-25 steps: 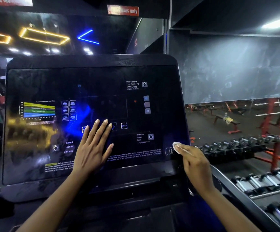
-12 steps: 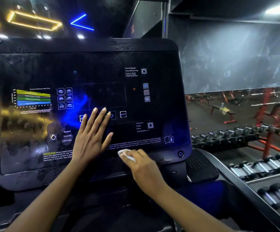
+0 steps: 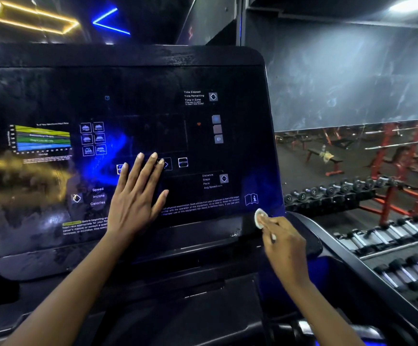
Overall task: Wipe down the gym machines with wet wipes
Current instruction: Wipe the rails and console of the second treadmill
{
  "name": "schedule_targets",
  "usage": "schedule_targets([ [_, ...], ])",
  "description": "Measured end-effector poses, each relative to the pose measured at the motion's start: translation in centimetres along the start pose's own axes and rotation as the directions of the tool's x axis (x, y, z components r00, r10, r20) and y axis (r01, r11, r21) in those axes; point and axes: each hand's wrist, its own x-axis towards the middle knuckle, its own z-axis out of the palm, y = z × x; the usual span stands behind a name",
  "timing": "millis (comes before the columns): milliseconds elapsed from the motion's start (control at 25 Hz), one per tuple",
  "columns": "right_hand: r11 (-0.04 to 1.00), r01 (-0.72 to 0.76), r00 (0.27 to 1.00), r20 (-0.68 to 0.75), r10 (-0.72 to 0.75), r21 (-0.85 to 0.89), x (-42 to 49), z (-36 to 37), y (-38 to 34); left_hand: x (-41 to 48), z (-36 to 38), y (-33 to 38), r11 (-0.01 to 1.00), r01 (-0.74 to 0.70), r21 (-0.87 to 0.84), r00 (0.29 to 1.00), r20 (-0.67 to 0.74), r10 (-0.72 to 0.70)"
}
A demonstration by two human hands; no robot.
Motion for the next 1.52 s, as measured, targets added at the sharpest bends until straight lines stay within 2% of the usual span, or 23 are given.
schedule_targets([
  [240, 0.981, 0.173, 0.983, 0.047, -0.177, 0.084, -1.2, 2.4, -5.6, -0.1, -0.1, -0.1, 0.999, -0.020, -0.041, 1.000, 0.000, 0.020],
  [400, 0.945, 0.274, 0.929, 0.206, -0.308, 0.176, -2.2, 4.2, -9.5, -2.2, -1.1, -2.3, 0.999, -0.035, -0.032, 0.999, 0.007, 0.035],
  [480, 0.923, 0.286, 0.915, 0.211, -0.343, 0.259, -2.1, 4.2, -10.3, -3.6, -1.8, -3.8, 0.999, -0.027, -0.019, 1.000, 0.008, 0.028],
  [520, 0.926, 0.249, 0.936, 0.173, -0.305, 0.284, -1.7, 3.7, -10.0, -4.2, -2.1, -4.4, 1.000, -0.023, -0.016, 1.000, 0.009, 0.023],
  [600, 0.964, 0.114, 0.990, 0.053, -0.130, 0.239, -0.6, 2.6, -8.2, -5.4, -2.4, -5.5, 1.000, -0.014, -0.017, 1.000, 0.022, 0.014],
  [680, 0.989, -0.038, 0.999, -0.012, 0.040, 0.142, -0.2, 1.6, -6.8, -6.1, -2.4, -6.3, 1.000, -0.020, -0.007, 0.999, 0.033, 0.021],
  [720, 0.993, -0.077, 0.997, -0.007, 0.078, 0.095, -0.5, 1.8, -6.8, -6.4, -2.3, -6.5, 1.000, -0.029, 0.004, 0.999, 0.035, 0.029],
  [800, 0.997, -0.053, 0.998, 0.045, 0.050, 0.052, -1.8, 3.4, -8.5, -6.6, -2.3, -6.6, 0.999, -0.040, 0.014, 0.999, 0.036, 0.040],
  [920, 0.993, 0.109, 0.984, 0.140, -0.115, 0.044, -3.3, 5.6, -12.8, -6.5, -2.2, -6.5, 0.999, -0.039, 0.012, 0.999, 0.027, 0.038],
  [1040, 0.983, 0.182, 0.968, 0.173, -0.183, 0.020, -4.3, 7.3, -16.7, -6.6, -2.2, -6.5, 0.999, -0.033, 0.003, 0.999, 0.019, 0.033],
  [1160, 0.947, 0.274, 0.923, 0.231, -0.308, 0.166, -5.3, 7.8, -19.1, -6.6, -2.2, -6.5, 0.999, -0.035, 0.011, 0.999, 0.015, 0.035],
  [1240, 0.938, 0.200, 0.947, 0.189, -0.259, 0.283, -4.1, 6.9, -18.0, -6.6, -2.3, -6.4, 0.999, -0.033, 0.008, 0.999, 0.025, 0.033],
  [1320, 0.976, 0.056, 0.997, 0.046, -0.067, 0.209, -2.1, 5.9, -15.4, -6.7, -2.4, -6.3, 1.000, -0.025, -0.008, 0.999, 0.041, 0.025],
  [1400, 0.992, -0.051, 0.998, -0.020, 0.054, 0.114, -1.1, 5.3, -13.6, -6.7, -2.5, -6.3, 1.000, -0.020, -0.011, 0.999, 0.044, 0.021],
  [1520, 0.994, 0.080, 0.993, 0.080, -0.086, 0.074, -2.9, 6.6, -15.7, -6.6, -2.4, -6.4, 1.000, -0.027, -0.009, 0.999, 0.044, 0.027],
])
